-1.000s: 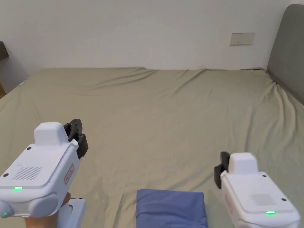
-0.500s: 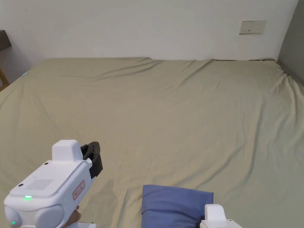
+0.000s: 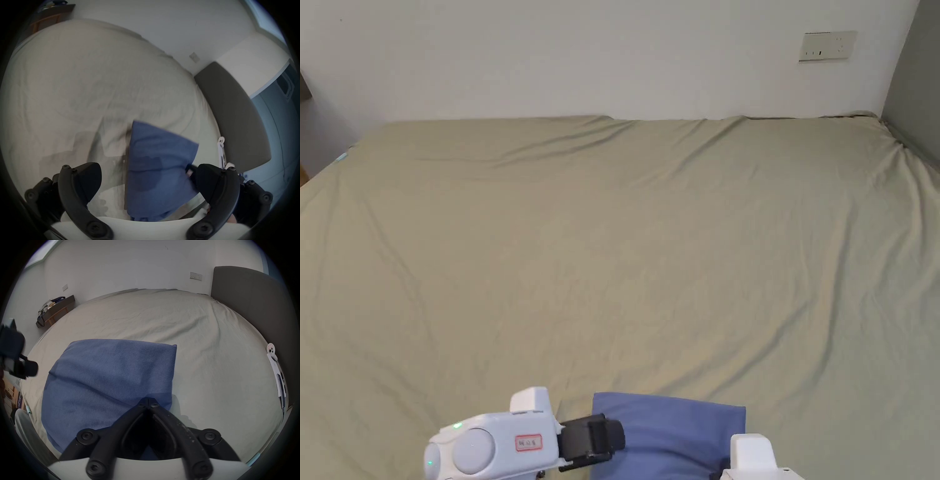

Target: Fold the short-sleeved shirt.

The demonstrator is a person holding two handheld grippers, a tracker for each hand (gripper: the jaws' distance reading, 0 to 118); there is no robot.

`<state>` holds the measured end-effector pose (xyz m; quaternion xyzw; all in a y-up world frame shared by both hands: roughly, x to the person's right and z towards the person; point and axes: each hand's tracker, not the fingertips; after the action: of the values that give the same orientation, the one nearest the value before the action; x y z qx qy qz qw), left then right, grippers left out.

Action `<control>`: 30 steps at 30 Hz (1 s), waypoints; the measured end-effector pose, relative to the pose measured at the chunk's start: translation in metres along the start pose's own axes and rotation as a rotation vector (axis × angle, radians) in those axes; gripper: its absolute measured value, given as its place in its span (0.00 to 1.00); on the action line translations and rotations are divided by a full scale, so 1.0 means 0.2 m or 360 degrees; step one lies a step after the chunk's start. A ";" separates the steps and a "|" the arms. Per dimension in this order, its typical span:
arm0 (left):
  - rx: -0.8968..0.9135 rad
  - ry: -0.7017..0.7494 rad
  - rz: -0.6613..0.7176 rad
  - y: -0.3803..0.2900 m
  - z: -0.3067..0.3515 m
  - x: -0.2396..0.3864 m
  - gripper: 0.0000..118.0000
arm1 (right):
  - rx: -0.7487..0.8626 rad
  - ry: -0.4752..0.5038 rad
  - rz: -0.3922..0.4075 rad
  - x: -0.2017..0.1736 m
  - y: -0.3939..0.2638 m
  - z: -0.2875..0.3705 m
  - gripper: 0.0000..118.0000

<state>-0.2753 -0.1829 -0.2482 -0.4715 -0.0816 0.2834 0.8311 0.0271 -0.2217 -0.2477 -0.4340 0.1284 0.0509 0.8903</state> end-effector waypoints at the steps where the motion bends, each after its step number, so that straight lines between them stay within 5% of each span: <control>1: -0.0043 0.0000 0.0012 -0.01 -0.05 -0.02 0.97 | 0.0000 0.0001 0.0002 0.00 0.00 0.00 0.01; 5: -0.0157 -0.0055 0.0059 -0.08 -0.18 -0.04 0.52 | 0.0000 0.0022 -0.0009 0.02 0.00 -0.01 0.01; 7: -0.0141 -0.0037 0.0041 -0.11 -0.20 -0.01 0.46 | 0.0012 0.0029 -0.0005 0.03 -0.01 -0.01 0.01; 9: -0.0116 -0.0045 0.0049 -0.10 -0.18 0.00 0.25 | 0.0034 0.0031 0.0007 0.02 -0.02 -0.01 0.01; 19: -0.0064 -0.0098 -0.0046 0.03 0.03 0.05 0.17 | 0.0172 0.0078 -0.0081 0.04 0.11 0.18 0.02; 23: -0.0003 0.0128 -0.0282 0.23 0.24 -0.07 0.17 | 0.0310 0.0064 -0.0045 0.01 0.25 0.30 0.02; 30: 0.0010 0.0629 -0.0306 0.62 0.61 -0.70 0.17 | 0.0520 0.0061 -0.0050 -0.12 0.49 0.45 0.02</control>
<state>-0.4891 -0.1210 -0.2659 -0.5053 0.0392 0.1050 0.8556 0.0011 -0.0910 -0.2623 -0.2864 0.1451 0.0074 0.9470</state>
